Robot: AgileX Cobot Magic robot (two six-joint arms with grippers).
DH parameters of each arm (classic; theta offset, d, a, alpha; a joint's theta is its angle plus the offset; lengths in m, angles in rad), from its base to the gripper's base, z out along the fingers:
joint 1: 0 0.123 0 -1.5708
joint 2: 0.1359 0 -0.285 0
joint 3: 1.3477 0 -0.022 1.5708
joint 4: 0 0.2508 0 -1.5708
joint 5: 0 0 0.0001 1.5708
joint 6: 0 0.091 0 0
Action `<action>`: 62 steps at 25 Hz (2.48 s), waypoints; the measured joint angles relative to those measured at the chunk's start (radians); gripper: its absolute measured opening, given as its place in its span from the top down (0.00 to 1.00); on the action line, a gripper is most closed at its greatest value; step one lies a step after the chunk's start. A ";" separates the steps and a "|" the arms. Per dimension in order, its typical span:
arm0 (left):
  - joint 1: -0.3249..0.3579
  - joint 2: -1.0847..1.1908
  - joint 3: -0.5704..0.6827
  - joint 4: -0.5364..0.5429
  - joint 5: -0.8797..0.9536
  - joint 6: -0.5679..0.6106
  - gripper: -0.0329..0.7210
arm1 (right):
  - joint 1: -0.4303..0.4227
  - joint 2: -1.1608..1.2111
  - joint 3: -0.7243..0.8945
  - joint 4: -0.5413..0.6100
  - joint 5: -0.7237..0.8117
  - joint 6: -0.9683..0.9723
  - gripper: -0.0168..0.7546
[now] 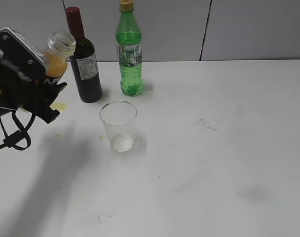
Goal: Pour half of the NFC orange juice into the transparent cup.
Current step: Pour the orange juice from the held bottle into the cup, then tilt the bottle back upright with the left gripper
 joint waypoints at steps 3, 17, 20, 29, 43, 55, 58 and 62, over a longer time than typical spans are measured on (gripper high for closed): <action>-0.014 0.000 0.000 -0.010 0.024 0.047 0.33 | 0.000 0.000 0.000 0.000 0.000 -0.001 0.24; -0.051 -0.002 -0.111 -0.068 0.325 0.154 0.33 | 0.000 0.000 0.000 0.000 0.000 0.000 0.24; -0.051 -0.002 -0.133 -0.068 0.383 0.160 0.33 | 0.000 0.000 0.000 0.000 0.000 0.000 0.24; -0.051 -0.002 -0.189 -0.071 0.511 0.181 0.33 | 0.000 0.000 0.000 0.000 0.000 0.000 0.24; -0.051 -0.002 -0.196 -0.071 0.528 0.203 0.33 | 0.000 0.000 0.000 0.000 0.000 0.000 0.24; -0.051 -0.002 -0.196 -0.103 0.499 0.208 0.33 | 0.000 0.000 0.000 0.000 -0.001 0.000 0.24; -0.051 -0.002 -0.196 -0.118 0.497 0.210 0.33 | 0.000 0.000 0.000 0.000 -0.001 0.000 0.24; -0.051 -0.002 -0.196 -0.122 0.496 0.210 0.33 | 0.000 0.000 0.000 0.000 -0.001 0.000 0.24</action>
